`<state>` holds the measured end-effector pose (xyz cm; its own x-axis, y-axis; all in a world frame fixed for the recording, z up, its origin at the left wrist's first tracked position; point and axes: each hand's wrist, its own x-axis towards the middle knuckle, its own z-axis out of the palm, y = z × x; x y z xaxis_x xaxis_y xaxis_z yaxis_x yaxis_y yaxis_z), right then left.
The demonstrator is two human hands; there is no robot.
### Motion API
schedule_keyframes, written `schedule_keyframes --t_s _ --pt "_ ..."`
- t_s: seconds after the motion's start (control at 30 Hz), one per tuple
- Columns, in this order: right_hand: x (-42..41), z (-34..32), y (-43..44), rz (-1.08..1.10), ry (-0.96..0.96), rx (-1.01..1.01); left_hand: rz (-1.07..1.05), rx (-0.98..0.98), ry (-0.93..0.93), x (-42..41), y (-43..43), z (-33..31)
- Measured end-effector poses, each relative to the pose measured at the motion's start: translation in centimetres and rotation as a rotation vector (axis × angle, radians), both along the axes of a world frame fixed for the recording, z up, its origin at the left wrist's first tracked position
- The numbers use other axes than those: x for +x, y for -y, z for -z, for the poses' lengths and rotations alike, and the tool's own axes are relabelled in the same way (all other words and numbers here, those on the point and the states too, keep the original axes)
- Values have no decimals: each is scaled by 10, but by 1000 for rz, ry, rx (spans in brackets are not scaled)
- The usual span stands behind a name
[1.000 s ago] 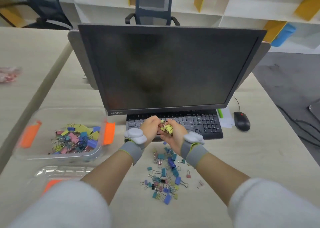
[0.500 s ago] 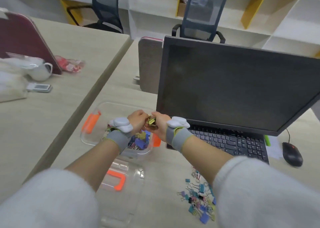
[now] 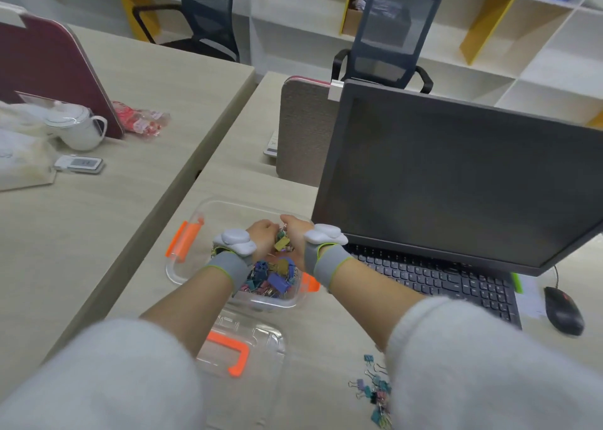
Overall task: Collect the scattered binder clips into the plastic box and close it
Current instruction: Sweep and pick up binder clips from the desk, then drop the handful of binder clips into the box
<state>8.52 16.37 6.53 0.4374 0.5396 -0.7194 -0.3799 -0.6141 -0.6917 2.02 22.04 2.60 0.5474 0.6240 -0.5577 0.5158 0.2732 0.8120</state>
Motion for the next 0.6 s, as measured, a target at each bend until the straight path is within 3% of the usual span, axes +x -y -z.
schedule_keyframes --t_s 0.43,0.6 --pt "4 2 12 -5 102 -44 43 185 -25 -4 4 7" --pt "7 -2 25 63 -5 94 18 275 14 -2 12 -2"
